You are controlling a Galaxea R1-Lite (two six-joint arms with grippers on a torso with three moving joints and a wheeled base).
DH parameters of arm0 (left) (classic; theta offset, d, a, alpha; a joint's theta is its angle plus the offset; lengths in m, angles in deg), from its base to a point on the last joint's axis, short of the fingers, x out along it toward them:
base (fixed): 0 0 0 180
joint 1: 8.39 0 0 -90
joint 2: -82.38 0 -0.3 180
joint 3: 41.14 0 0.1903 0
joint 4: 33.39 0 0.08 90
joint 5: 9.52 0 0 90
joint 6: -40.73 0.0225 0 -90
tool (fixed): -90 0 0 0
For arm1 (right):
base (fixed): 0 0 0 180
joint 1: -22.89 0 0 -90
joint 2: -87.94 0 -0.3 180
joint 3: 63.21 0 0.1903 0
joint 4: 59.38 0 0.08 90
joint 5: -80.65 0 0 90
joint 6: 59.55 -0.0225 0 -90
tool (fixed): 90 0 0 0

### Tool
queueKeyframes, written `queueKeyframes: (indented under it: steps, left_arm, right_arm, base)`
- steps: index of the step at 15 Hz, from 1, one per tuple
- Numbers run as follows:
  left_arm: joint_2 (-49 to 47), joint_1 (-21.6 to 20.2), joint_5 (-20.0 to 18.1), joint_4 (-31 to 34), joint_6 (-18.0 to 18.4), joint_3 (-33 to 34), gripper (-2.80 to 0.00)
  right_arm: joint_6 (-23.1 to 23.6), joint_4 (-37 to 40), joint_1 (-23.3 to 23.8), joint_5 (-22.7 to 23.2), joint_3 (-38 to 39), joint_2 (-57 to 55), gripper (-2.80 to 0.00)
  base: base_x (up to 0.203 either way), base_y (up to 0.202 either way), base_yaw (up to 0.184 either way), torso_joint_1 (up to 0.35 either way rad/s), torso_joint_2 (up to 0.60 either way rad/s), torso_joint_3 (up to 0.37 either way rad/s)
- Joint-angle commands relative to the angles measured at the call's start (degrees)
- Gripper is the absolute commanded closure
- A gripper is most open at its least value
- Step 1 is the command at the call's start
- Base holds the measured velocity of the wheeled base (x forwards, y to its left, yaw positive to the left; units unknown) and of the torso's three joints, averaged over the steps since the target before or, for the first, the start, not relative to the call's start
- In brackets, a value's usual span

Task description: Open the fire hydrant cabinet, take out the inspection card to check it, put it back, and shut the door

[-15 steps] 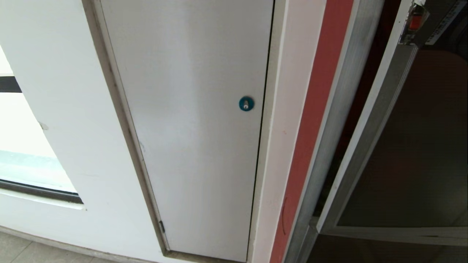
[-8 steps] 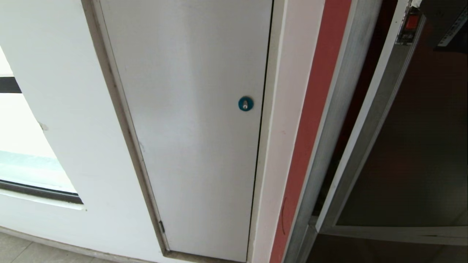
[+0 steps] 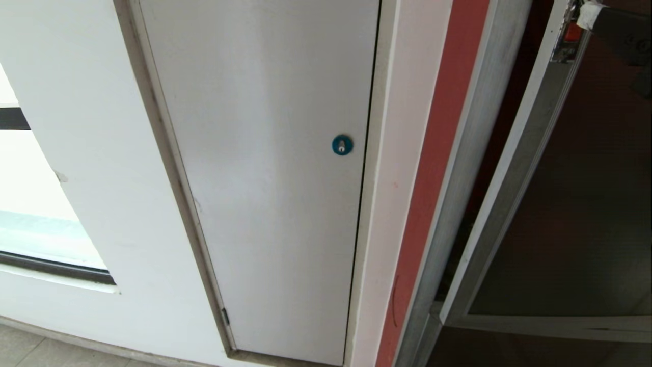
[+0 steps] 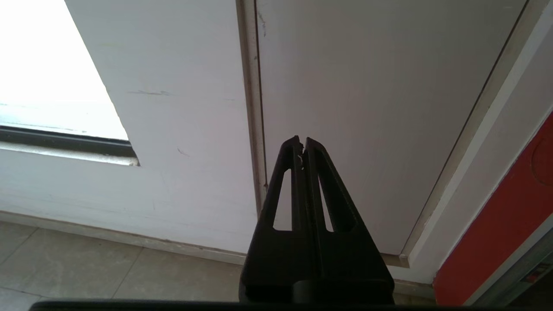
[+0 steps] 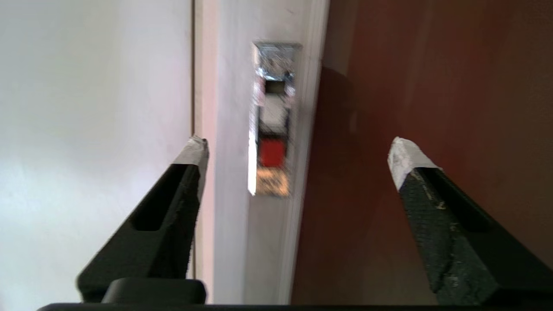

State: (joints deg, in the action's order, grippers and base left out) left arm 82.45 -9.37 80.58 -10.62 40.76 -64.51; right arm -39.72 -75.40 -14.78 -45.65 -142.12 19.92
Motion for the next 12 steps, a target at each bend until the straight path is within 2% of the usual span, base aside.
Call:
queueKeyframes:
  steps: [1, 7, 8, 12]
  left_arm:
    - [-0.1, 0.0, 0.0, 0.0, 0.0, 0.3, 0.00]
    - [0.0, 0.0, 0.0, 0.0, 0.0, 0.3, 0.00]
    - [-0.1, 0.0, 0.1, 0.0, 0.1, 0.3, 0.00]
    - [-0.1, 0.0, 0.0, 0.0, 0.0, 0.3, 0.00]
  right_arm:
    - [0.1, 0.8, 0.0, -0.3, 2.7, 4.2, -2.80]
    - [0.0, 4.2, 1.3, -0.2, 6.6, 11.0, -2.80]
    - [-0.1, 4.7, 1.7, -0.2, 6.8, 11.7, 0.00]
    - [0.0, 5.1, 3.8, -0.3, 7.2, 13.5, 0.00]
  base:
    - [0.000, 0.000, 0.000, 0.000, 0.00, 0.000]
    - [0.000, 0.000, 0.000, 0.000, 0.00, 0.000]
    - [0.000, 0.000, 0.000, 0.000, 0.00, 0.000]
    - [0.000, 0.000, 0.000, 0.000, 0.00, 0.000]
